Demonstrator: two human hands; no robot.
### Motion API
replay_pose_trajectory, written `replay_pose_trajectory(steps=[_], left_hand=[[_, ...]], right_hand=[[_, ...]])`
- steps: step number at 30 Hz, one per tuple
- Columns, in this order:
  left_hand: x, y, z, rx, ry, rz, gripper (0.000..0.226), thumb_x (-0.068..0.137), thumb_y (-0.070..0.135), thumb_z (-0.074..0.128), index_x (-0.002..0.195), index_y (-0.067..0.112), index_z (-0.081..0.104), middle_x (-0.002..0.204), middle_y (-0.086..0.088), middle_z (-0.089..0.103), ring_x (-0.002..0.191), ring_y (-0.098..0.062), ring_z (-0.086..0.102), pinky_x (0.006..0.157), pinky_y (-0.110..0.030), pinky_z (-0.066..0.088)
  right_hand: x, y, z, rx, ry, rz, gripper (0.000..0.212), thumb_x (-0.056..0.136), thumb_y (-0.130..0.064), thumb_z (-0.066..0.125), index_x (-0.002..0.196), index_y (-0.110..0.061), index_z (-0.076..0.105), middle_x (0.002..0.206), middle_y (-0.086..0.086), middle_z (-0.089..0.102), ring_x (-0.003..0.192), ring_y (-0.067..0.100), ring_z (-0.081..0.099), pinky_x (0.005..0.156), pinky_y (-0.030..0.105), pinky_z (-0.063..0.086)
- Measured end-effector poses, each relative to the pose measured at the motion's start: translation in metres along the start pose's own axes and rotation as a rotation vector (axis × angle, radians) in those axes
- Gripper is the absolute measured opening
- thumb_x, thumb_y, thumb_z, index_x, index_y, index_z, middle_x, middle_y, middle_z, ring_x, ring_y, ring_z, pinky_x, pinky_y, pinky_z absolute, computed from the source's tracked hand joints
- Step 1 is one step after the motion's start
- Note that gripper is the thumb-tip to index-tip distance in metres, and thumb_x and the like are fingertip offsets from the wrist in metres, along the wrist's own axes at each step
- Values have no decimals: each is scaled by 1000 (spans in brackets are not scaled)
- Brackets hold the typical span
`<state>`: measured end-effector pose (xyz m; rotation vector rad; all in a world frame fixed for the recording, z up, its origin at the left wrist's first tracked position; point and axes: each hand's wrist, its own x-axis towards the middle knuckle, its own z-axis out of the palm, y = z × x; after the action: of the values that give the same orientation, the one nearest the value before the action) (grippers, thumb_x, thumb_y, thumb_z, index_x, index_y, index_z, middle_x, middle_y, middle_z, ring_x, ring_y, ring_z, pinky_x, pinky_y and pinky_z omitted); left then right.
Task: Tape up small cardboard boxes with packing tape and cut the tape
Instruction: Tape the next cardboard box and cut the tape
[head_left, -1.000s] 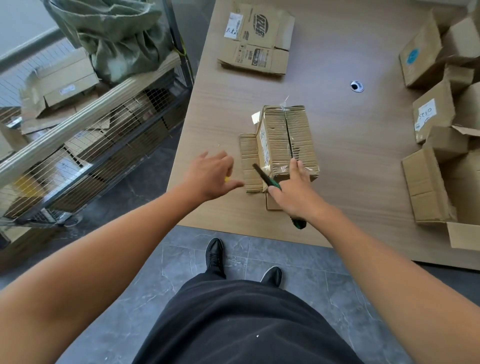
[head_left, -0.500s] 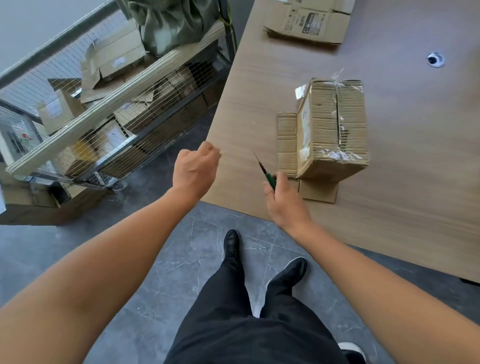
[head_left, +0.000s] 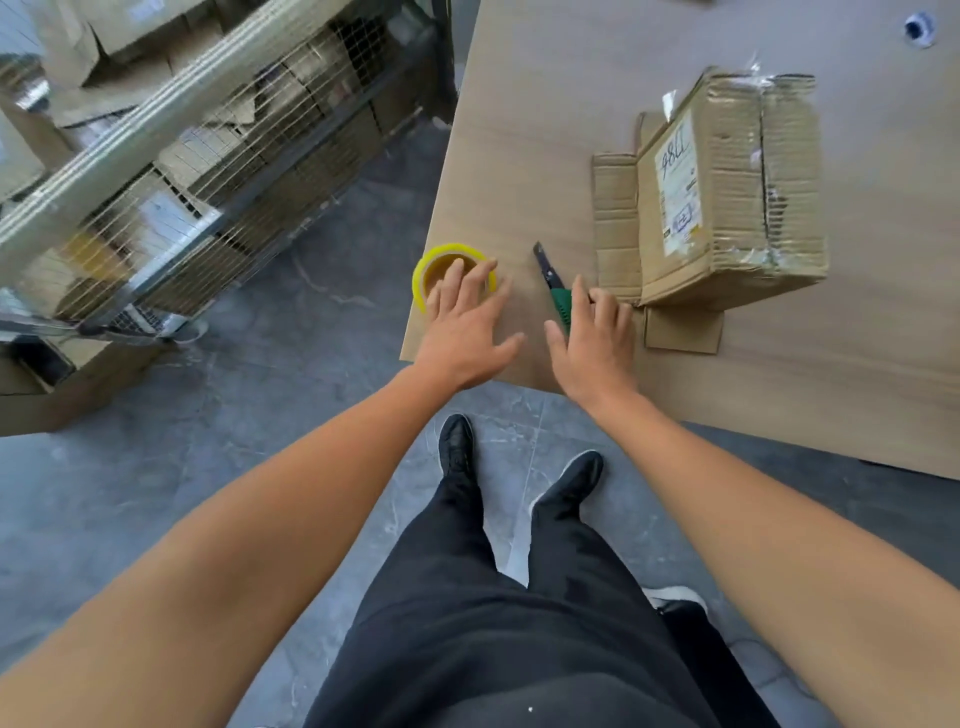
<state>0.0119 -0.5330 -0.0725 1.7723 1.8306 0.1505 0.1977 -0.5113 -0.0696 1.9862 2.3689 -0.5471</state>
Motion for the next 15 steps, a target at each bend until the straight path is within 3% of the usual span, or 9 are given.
replay_pose_trajectory(steps=[3,7,11,15], left_hand=[[2,18,-25,-136,132,16,63,97,41,53,156,35,33,166,5,20,155,-23,-1,125,-46,0],[39,67,-64,-203,242,103,55,102,33,50,153,16,39,163,-3,31,155,-27,8,125,-44,5],[103,143,-93,-225,299,243,55,103,32,47,153,12,38,163,-6,30,155,-28,10,126,-43,6],[169,197,-99,-185,305,329,54,103,23,39,156,15,33,166,-3,24,156,-25,6,126,-40,3]], right_hand=[[-16,-1,-45,140,150,-127,54,100,-34,52,148,-8,46,140,15,49,126,39,45,111,47,33],[-14,25,-124,282,344,-226,49,100,-30,46,143,-6,52,148,10,50,146,29,35,122,35,22],[23,77,-190,323,384,-98,54,99,-32,45,143,-1,49,151,15,46,145,29,36,122,36,25],[91,130,-213,331,322,-88,54,99,-30,45,144,1,46,151,15,45,144,26,37,120,27,23]])
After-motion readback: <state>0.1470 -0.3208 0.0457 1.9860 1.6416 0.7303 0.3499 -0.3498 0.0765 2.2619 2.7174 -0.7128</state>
